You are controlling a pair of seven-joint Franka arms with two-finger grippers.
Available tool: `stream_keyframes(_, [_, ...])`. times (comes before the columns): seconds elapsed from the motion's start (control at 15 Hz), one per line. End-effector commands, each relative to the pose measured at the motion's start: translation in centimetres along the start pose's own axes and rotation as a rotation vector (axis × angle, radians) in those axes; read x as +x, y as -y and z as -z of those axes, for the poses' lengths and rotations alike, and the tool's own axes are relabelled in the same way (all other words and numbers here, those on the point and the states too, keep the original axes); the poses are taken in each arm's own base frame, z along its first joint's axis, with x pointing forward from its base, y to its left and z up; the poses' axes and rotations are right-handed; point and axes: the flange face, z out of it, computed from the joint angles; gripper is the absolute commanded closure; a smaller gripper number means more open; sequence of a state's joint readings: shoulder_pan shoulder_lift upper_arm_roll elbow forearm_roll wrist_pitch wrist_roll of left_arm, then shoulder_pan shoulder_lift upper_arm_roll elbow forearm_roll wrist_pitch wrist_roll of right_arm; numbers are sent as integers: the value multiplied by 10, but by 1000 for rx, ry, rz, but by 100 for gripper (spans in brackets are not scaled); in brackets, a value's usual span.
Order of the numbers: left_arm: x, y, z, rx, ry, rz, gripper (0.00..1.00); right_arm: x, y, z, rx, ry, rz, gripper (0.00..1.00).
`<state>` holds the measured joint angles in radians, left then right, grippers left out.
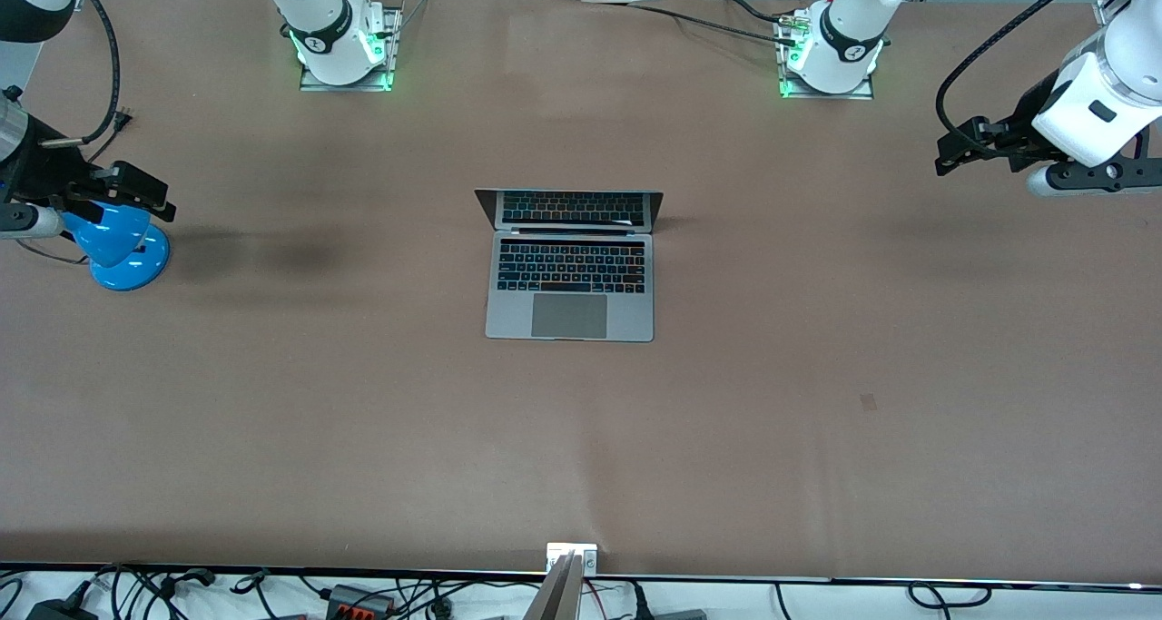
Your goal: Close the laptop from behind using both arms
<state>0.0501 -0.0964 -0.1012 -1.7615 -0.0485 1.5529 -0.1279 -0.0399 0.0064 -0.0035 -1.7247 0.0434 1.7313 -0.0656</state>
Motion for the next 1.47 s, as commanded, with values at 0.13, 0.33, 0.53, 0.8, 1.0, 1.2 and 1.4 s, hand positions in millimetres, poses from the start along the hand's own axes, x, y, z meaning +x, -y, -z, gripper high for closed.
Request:
stream_keyframes(0.13, [2,1,5,14,4,2,0,-2,1,3,10,-8,2,0])
stream_keyframes(0.33, [2,1,5,14,4,2,0,-1,1,4,9,-11,7,0])
stream_keyframes(0.53, [2,5,8,11,1,8,0,0,0,2,11,-7,-6,0])
stream_keyframes(0.8, [-2,3,9,17,30,5,0,0,2,2,8,-8,-1,0])
stream_keyframes(1.0, [-2,2,6,15,49,8,0,1,4,9,3,-20,7,0])
stream_keyframes(1.2, [-6,-5,8,26,73,90,48,4,2,2,4,-8,13,0])
stream_keyframes(1.4, [-13,-5,12,33,111,78,83,1,6,-7,7,65,11,0])
